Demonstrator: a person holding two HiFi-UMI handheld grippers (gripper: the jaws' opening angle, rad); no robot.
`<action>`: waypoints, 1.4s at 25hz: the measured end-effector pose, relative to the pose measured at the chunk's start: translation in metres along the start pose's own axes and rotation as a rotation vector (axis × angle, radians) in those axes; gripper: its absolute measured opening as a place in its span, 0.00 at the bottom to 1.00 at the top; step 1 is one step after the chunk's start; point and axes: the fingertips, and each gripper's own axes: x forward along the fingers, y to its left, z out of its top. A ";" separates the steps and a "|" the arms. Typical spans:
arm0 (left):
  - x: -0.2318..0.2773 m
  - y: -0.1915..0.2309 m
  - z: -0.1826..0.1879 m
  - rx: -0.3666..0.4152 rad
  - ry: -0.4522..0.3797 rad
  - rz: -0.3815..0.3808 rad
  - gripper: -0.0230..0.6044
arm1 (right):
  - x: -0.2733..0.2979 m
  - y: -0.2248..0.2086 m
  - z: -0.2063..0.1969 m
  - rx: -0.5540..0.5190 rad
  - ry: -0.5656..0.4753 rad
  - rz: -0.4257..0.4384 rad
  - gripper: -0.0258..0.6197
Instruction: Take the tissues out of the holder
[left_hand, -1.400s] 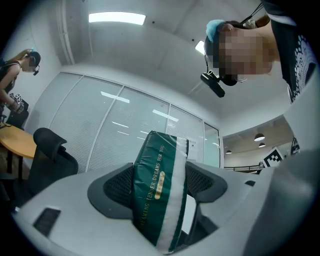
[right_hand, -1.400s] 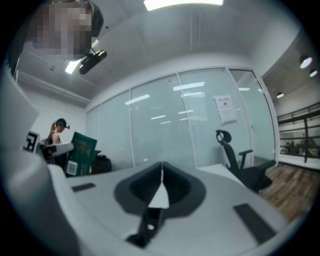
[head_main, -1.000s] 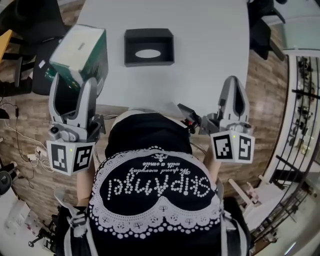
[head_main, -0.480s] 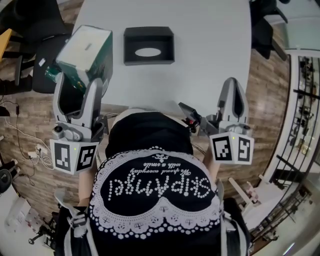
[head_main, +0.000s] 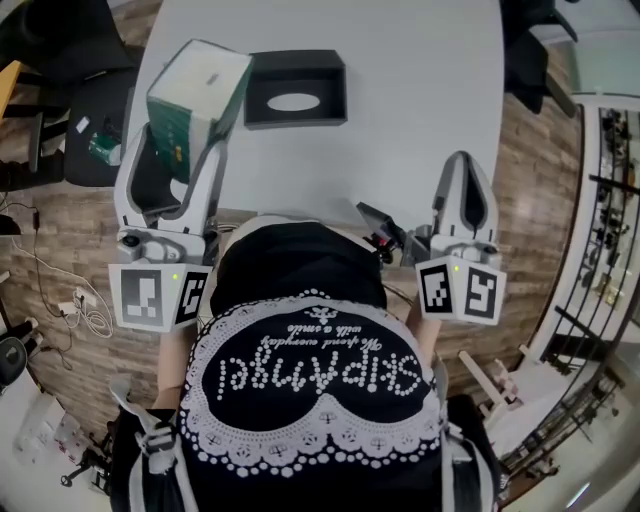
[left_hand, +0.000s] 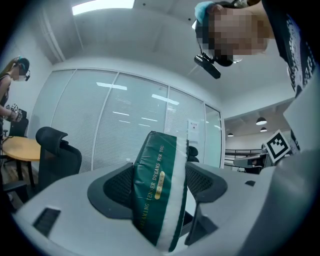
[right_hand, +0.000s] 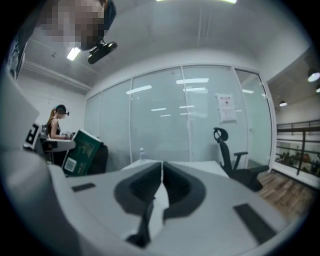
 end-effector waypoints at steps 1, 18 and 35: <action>0.003 -0.002 -0.002 0.020 0.013 -0.003 0.59 | 0.001 0.001 -0.001 -0.017 0.004 -0.001 0.09; 0.009 -0.010 -0.008 0.029 0.042 -0.028 0.59 | -0.002 0.001 -0.005 -0.045 0.026 0.002 0.09; 0.009 -0.012 -0.009 0.021 0.053 -0.027 0.59 | -0.001 -0.001 -0.005 -0.069 0.038 -0.001 0.09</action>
